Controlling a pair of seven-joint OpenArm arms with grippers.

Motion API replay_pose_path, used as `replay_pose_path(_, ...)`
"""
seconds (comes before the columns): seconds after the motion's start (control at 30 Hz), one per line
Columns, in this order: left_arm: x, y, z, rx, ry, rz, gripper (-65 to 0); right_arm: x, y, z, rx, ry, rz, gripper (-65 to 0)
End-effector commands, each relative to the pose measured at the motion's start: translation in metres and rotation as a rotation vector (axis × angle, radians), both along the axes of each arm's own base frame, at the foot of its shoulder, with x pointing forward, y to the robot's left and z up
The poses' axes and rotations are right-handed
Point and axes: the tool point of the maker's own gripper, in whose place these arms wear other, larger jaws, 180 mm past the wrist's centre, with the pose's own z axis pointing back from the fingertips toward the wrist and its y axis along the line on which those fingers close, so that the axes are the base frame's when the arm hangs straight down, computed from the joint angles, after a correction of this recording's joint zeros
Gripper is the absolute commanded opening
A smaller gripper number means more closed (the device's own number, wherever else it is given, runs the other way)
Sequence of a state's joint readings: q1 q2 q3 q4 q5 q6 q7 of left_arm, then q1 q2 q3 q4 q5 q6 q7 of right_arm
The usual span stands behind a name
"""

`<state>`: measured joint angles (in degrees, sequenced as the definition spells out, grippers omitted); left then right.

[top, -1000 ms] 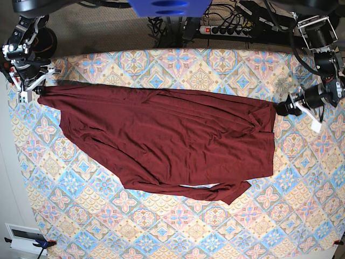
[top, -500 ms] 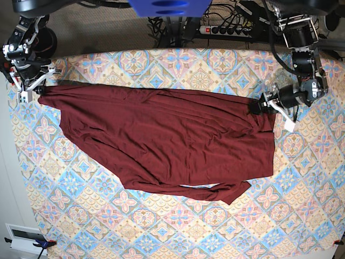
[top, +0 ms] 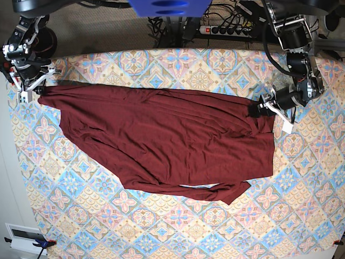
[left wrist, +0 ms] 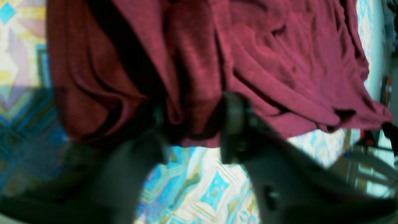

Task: Layout the t-shirt on the table in an organized manner, then fold the t-shirt properly
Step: 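Move the left gripper with its held fabric toward the right gripper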

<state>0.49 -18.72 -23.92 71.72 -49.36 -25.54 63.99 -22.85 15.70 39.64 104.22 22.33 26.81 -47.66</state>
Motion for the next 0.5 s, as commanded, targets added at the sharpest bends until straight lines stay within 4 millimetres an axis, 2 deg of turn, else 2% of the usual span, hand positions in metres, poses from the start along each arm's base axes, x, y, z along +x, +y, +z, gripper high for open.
replay_pose_path(0.0, -0.014, 0.000, -0.012, 0.034, 0.074, -0.035, -52.8, 0.008, -0.005, 0.015, -0.032, -0.041, 0.012, -65.0)
replay_pose_path(0.1, -0.015, 0.000, -0.012, 0.032, 0.075, -0.034, -65.0, 0.008, -0.005, 0.015, -0.032, -0.041, 0.012, -65.0)
replay_pose_path(0.3, -0.011, 0.001, -0.005, 0.011, 0.053, -0.023, -65.0, 0.007, -0.005, 0.014, -0.031, -0.039, 0.011, -65.0)
replay_pose_path(0.47, -0.018, 0.036, 0.007, 0.000, 0.029, 0.058, -65.0, 0.001, -0.005, 0.011, -0.033, -0.021, 0.013, -65.0)
